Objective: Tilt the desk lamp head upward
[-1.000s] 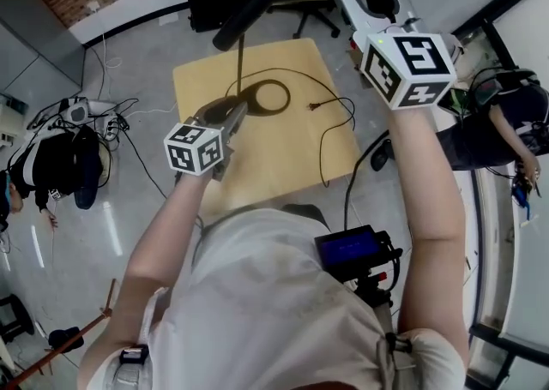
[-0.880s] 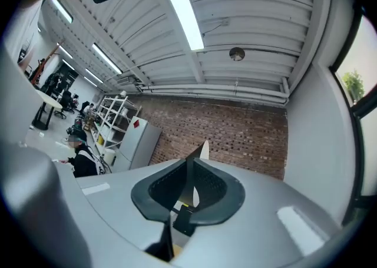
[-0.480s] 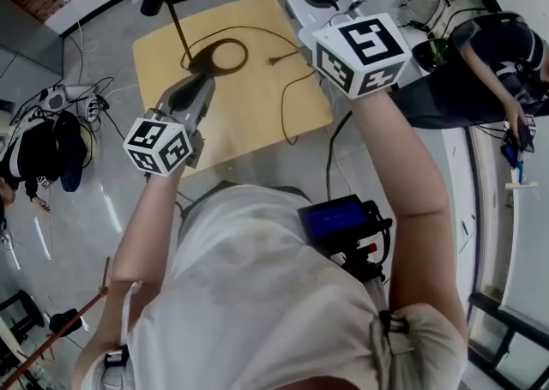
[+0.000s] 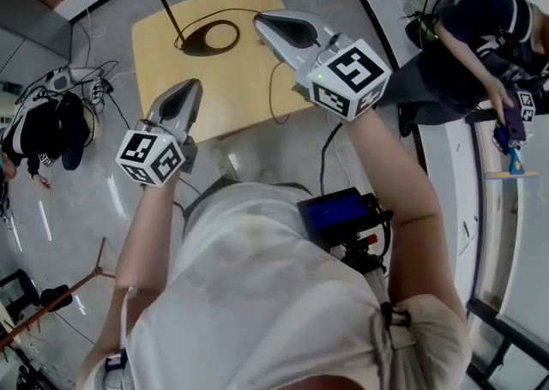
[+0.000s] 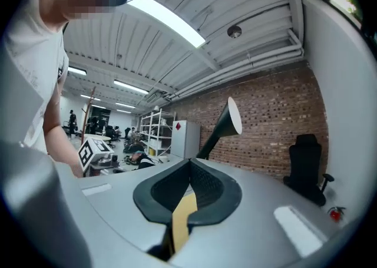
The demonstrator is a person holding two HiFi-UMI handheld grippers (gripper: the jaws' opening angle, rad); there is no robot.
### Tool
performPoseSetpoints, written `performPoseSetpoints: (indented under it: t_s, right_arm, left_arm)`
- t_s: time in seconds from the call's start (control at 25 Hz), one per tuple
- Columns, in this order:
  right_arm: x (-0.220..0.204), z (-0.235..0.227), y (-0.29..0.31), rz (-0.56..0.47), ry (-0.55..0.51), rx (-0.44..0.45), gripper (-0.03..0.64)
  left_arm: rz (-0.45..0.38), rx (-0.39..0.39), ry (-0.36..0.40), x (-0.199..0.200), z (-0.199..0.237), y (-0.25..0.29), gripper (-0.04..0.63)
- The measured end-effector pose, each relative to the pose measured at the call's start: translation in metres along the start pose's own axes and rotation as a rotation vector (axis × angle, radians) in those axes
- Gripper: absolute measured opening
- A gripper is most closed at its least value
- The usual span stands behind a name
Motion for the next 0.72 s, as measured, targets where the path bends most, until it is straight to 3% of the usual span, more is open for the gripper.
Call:
performPoseSetpoints:
  t_s: [0.32, 0.52, 0.72]
  right_arm:
    - [-0.052, 0.039, -0.044, 0.051, 0.038, 0.127, 0.014]
    - [-0.066, 0.044, -0.062, -0.016, 0.147, 0.145, 0.014]
    - [-0.085, 0.064, -0.073, -0.043, 0.182, 0.157, 0.014]
  left_arm:
    - [-0.024, 0.058, -0.015, -0.021, -0.011, -0.032, 0.002]
    - [-0.036, 0.069, -0.004, -0.026, -0.017, -0.039, 0.002]
    - [-0.024, 0.056, 0.001, -0.043, -0.024, -0.044, 0.002]
Point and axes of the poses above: the fingertips, and each gripper's own axes: y forward along the fingers, z to its left, x out of its top, the point moved 4 cm from there along -y, backward along the fingers, and after that the axes turned 8 degrees about -y, right-handed, at the moved point
